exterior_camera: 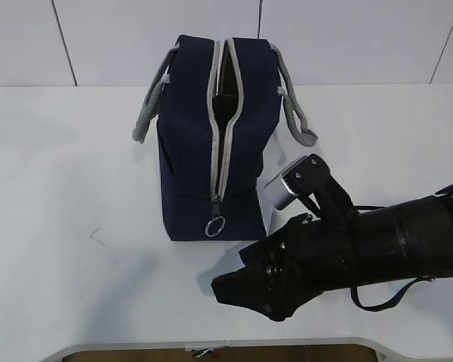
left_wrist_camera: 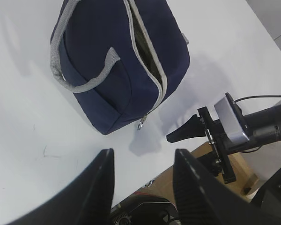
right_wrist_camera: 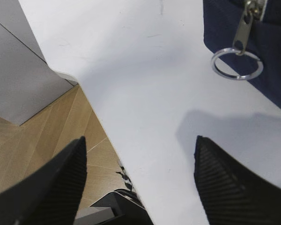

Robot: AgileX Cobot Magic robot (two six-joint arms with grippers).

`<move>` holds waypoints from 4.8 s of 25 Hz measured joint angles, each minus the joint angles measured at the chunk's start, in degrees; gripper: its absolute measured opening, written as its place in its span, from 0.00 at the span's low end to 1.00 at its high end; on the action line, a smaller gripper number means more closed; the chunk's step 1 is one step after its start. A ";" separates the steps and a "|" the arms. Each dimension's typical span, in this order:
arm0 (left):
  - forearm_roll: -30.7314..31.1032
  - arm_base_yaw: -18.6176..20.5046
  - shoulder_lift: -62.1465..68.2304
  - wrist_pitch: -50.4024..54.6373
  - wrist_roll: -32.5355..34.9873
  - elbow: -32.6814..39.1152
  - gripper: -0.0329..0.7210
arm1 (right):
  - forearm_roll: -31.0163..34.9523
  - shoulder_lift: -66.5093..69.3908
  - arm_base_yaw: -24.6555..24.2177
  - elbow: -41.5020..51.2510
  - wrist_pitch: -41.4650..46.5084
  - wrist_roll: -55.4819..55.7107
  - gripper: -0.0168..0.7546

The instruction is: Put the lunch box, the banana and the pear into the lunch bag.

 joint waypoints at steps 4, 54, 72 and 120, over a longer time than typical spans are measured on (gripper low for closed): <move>0.00 0.00 0.00 0.00 0.00 0.00 0.47 | 0.00 0.42 0.00 -1.56 -1.26 -1.33 0.75; -0.32 0.00 0.00 0.00 -0.02 0.00 0.45 | 0.22 12.18 0.00 -13.61 0.93 -15.43 0.76; -0.32 0.00 0.00 0.00 -0.02 0.00 0.45 | 0.22 12.44 0.00 -13.61 0.48 -14.93 0.76; -0.41 0.00 0.00 0.00 -0.02 0.00 0.43 | 0.22 12.44 0.00 -13.61 -2.76 -15.43 0.34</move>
